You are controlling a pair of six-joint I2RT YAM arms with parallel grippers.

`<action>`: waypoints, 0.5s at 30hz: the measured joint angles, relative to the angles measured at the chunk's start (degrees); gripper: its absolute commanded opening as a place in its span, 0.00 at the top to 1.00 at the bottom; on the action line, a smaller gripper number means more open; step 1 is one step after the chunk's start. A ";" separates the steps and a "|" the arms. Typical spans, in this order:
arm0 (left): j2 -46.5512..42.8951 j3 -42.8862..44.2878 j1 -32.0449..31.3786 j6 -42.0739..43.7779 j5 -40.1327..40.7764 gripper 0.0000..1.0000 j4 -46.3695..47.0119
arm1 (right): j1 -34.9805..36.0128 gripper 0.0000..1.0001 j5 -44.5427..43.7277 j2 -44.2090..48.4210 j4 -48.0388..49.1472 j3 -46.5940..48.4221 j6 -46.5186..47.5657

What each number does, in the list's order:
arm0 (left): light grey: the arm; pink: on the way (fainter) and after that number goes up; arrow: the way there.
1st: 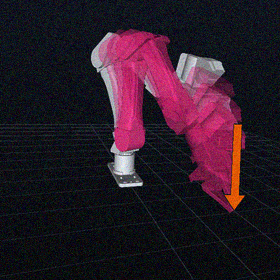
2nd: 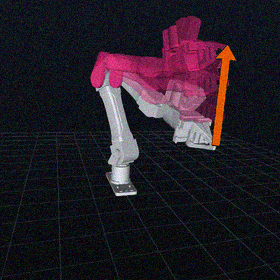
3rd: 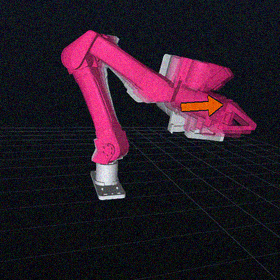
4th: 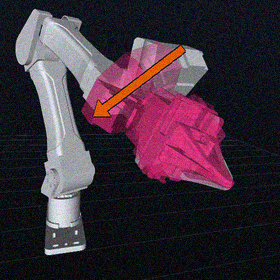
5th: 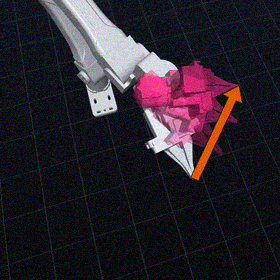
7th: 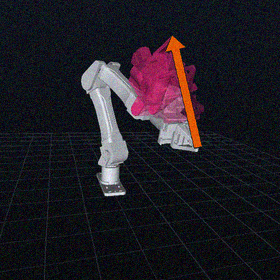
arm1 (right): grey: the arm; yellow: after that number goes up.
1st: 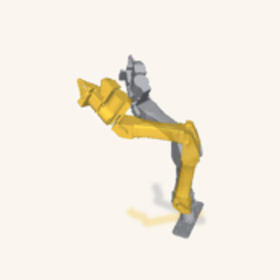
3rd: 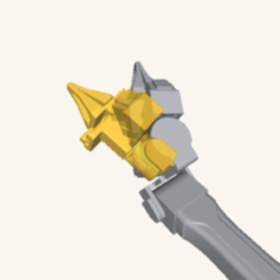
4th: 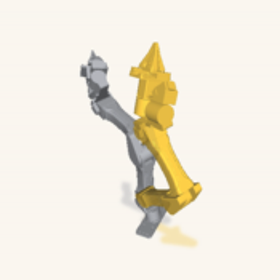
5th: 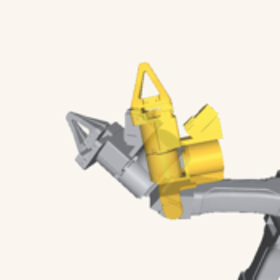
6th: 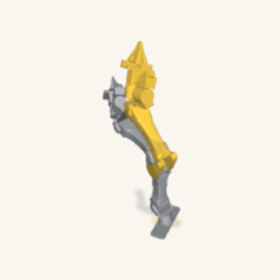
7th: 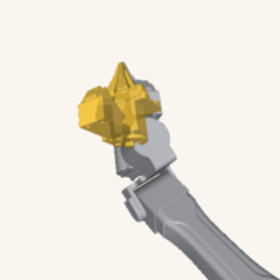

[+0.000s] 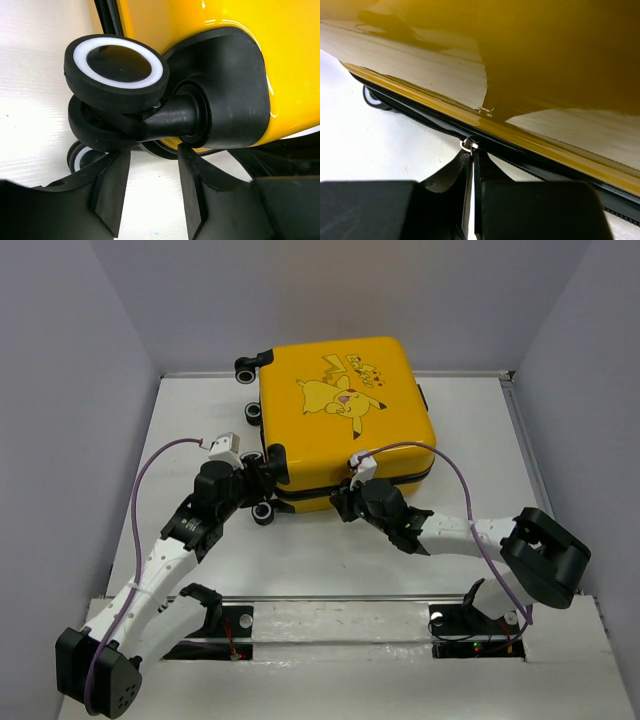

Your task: Pack the luggage

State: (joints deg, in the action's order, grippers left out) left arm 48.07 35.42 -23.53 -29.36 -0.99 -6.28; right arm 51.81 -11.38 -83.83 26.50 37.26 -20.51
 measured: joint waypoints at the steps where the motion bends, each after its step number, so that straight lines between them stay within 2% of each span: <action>1: 0.02 0.00 0.00 0.04 0.02 0.65 0.04 | 0.00 0.93 -0.02 -0.02 0.09 0.00 0.00; 3: 0.11 0.00 0.00 0.11 0.00 0.73 0.04 | 0.00 0.93 -0.09 -0.11 0.17 0.00 -0.02; 6: 0.35 0.00 -0.02 0.04 -0.09 0.94 0.42 | 0.00 0.93 -0.02 -0.04 0.33 -0.02 -0.04; 12: 2.40 1.18 -0.02 0.00 -2.08 0.94 2.75 | 1.79 0.93 -0.66 1.29 -0.96 -0.20 0.13; 15: 3.67 2.80 -0.22 0.04 -2.51 0.94 1.25 | 5.86 0.93 -5.42 0.87 -3.89 1.90 1.38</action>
State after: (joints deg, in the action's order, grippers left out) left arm 51.75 38.22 -23.75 -29.32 -3.51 -5.04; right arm 57.67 -16.80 -82.96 22.61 39.16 -19.14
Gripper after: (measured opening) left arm 0.069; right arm 0.075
